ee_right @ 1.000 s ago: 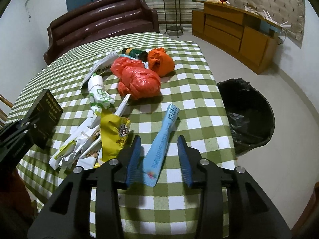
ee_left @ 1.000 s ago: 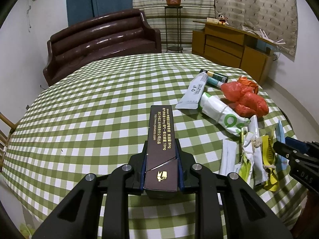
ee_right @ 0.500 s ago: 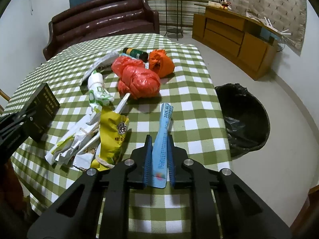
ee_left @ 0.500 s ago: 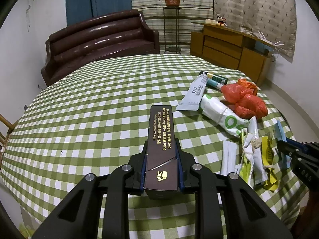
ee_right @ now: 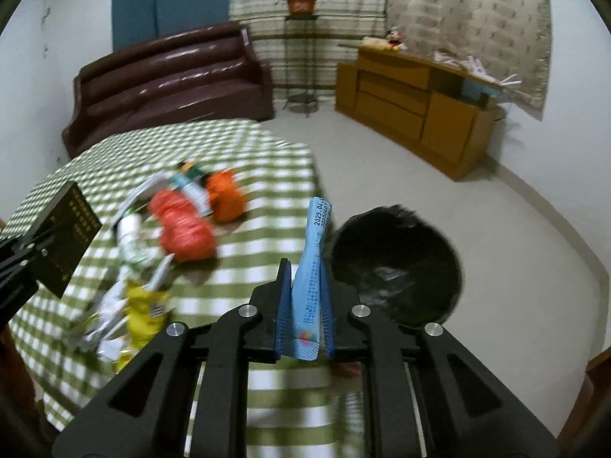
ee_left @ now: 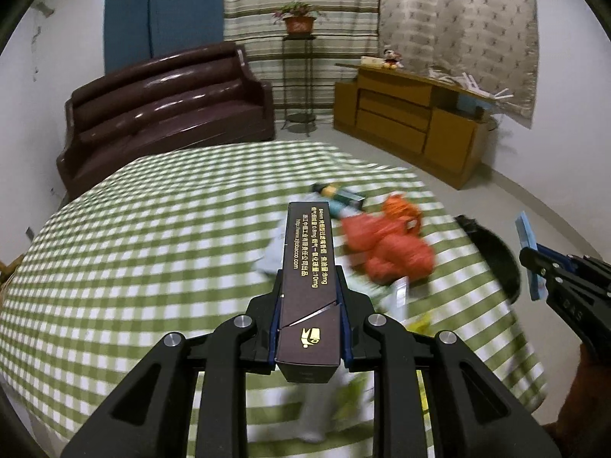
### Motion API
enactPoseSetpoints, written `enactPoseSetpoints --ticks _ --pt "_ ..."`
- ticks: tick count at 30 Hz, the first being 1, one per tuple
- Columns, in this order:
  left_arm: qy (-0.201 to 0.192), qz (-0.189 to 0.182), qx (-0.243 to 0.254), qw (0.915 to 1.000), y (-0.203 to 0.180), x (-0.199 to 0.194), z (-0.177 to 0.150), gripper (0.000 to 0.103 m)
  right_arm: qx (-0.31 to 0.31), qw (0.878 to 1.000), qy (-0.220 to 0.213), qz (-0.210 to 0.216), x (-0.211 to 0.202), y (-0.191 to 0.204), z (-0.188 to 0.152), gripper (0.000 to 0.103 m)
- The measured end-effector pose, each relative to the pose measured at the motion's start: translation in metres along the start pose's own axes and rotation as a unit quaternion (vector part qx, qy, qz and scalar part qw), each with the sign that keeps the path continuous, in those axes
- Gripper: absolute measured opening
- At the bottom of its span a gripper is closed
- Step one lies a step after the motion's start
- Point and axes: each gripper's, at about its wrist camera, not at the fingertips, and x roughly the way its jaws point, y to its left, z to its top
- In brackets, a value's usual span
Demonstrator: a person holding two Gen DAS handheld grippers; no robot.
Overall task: Collect trash
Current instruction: 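Carry both items over the black bin and open both tools to drop them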
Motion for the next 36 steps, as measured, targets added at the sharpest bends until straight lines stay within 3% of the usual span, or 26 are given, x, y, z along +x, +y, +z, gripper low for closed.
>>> enactPoseSetpoints --ticks 16,36 --pt "-0.001 -0.067 0.073 0.9951 -0.132 0.049 0.039 0.024 0.036 0.998 -0.022 -0.041 0.027 -0.091 0.017 0.015" --pt "0.04 -0.068 0.104 0.9914 -0.205 0.129 0.063 0.024 0.063 0.998 0.007 -0.027 0.091 -0.137 0.019 0.016"
